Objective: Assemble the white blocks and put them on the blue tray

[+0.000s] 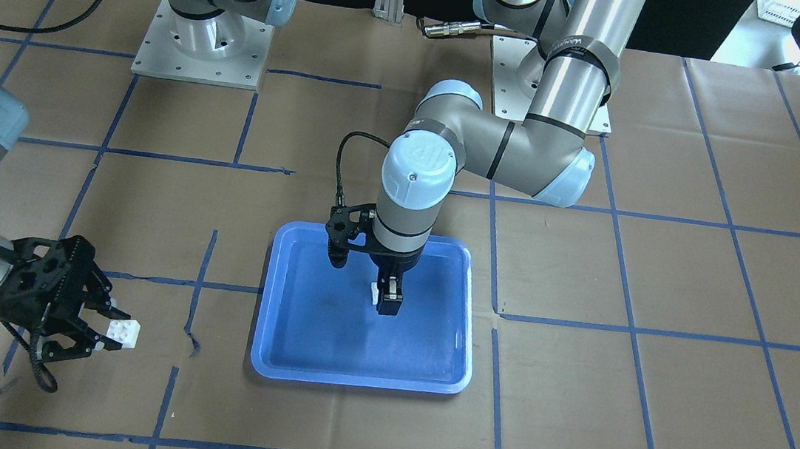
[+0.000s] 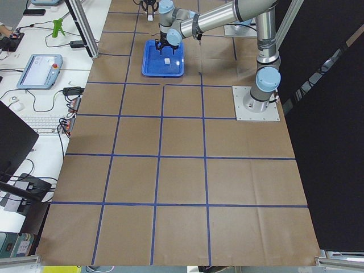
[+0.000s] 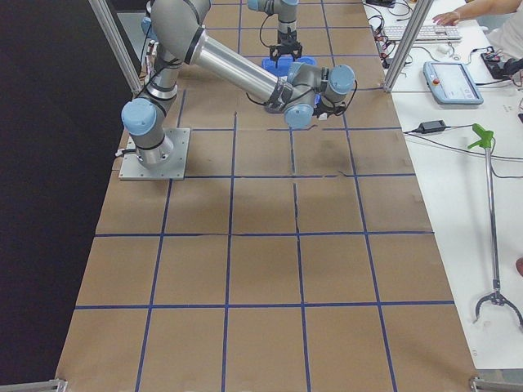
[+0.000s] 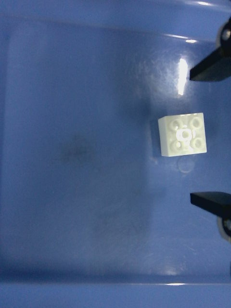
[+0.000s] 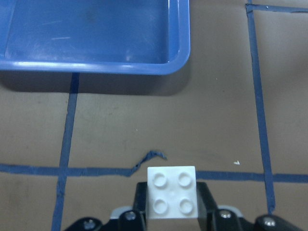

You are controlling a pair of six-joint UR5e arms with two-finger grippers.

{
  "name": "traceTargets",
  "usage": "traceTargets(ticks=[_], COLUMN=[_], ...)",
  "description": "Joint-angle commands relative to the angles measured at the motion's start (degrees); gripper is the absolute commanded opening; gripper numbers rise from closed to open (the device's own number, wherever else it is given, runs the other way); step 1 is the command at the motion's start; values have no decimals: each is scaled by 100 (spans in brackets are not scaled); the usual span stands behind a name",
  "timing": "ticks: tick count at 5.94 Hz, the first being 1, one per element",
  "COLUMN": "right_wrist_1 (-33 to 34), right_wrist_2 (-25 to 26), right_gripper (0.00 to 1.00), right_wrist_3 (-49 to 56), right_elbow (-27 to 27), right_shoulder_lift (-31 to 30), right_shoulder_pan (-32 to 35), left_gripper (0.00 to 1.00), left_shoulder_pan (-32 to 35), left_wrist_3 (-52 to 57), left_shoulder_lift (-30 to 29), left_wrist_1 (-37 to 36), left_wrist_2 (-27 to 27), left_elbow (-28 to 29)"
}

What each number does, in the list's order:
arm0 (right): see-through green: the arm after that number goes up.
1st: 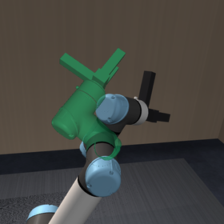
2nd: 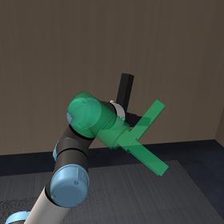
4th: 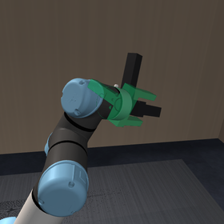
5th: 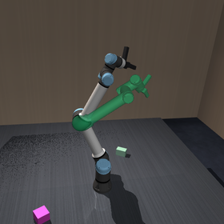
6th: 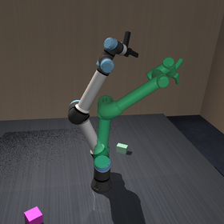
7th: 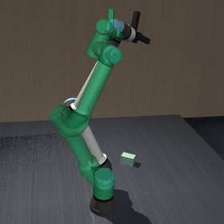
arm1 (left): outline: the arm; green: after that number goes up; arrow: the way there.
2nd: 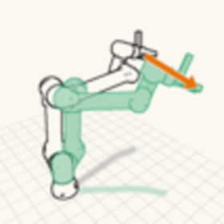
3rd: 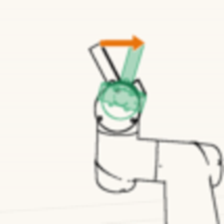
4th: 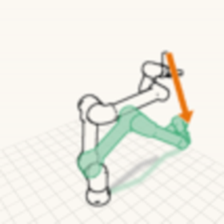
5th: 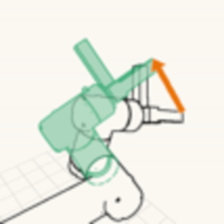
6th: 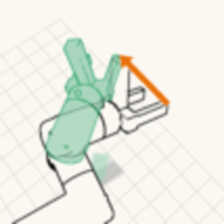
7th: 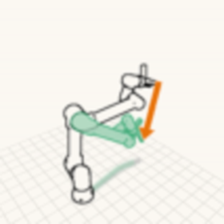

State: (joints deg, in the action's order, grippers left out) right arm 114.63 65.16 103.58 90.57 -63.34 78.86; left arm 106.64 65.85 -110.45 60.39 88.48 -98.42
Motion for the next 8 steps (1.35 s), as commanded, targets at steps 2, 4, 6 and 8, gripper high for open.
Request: traceTargets(ticks=[2,4,6,8], right_wrist_1=[454,1626,3059,3548], right_wrist_2=[-47,31,23,23], right_gripper=[31,31,31,31], right_wrist_3=[-1055,-2187,-2728,-2729], right_elbow=[224,626,1372,1534], right_shoulder_lift=[-169,-135,57,418], right_shoulder_pan=[864,1664,2184,2265], left_gripper=[87,91,99,99], left_shoulder_pan=[-248,-730,-873,-1458], left_wrist_3=[-569,-1453,-3832,-5097], left_shoulder_lift=[1373,1912,2036,2333], left_wrist_1=[2235,2785,2619,2706], left_wrist_2=[3,-23,-6,3], left_elbow=[472,499,683,683])
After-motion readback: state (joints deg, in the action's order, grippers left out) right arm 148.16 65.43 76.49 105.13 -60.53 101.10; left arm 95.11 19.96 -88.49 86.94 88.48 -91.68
